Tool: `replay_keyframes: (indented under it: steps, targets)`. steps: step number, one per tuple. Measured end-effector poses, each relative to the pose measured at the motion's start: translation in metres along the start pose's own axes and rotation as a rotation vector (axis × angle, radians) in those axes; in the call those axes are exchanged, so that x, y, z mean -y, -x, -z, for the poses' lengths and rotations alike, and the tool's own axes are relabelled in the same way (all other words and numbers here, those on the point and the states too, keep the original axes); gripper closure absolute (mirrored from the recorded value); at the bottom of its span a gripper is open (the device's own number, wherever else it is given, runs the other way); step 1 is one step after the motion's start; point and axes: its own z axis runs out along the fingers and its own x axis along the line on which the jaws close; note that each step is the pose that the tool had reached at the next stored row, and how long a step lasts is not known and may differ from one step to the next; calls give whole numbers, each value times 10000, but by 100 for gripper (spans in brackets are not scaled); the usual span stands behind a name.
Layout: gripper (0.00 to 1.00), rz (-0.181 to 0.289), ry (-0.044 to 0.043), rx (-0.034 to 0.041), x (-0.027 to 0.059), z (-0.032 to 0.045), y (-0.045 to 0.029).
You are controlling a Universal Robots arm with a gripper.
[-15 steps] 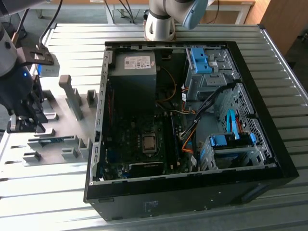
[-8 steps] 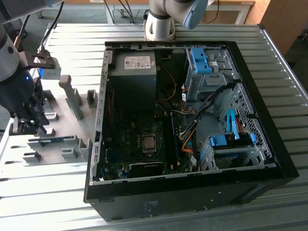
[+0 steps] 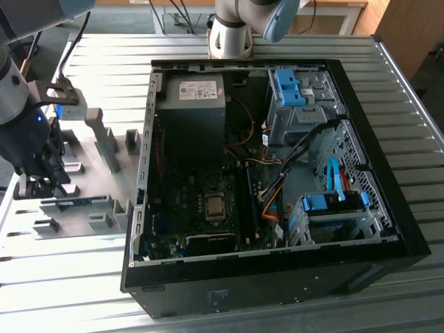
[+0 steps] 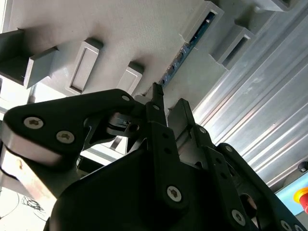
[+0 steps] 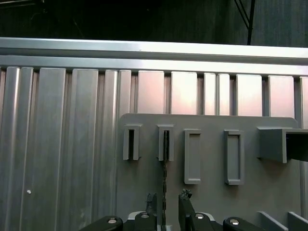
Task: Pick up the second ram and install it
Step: 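Pick up the second ram and move it above second insertion slot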
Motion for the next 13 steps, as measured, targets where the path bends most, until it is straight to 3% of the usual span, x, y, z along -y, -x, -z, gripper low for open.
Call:
replay_keyframes:
  steps: [13]
  targets:
    - [68, 0, -16, -3, -9, -186, -6]
